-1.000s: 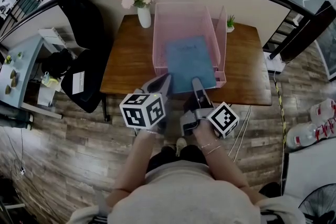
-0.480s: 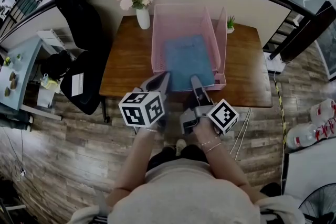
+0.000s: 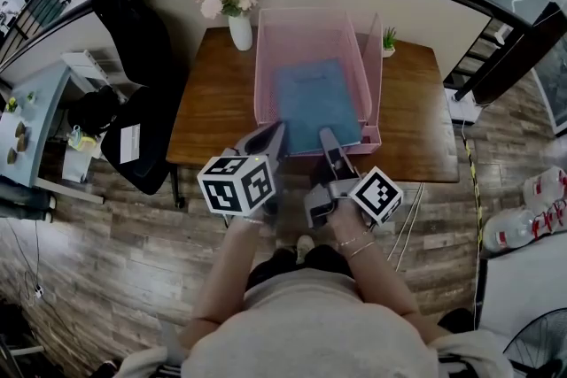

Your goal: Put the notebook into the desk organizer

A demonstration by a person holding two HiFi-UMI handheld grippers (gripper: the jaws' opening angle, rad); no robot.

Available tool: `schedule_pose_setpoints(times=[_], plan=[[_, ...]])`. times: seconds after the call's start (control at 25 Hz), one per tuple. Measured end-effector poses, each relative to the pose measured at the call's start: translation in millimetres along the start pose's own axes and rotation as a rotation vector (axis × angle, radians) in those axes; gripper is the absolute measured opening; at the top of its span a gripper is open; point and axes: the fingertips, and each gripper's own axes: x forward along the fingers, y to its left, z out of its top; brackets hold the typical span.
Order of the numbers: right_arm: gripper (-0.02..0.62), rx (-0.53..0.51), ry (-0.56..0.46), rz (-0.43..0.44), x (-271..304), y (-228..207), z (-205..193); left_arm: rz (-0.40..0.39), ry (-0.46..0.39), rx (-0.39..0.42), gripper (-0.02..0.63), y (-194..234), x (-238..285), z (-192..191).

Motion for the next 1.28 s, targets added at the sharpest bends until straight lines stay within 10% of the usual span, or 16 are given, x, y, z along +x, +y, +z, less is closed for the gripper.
schedule_pose_setpoints(times=[1.28], plan=[[0.048,-0.054,0.012,-0.013,-13,1,-25,0.002,-0.002,-0.008,0.011,-5,-24,-12]])
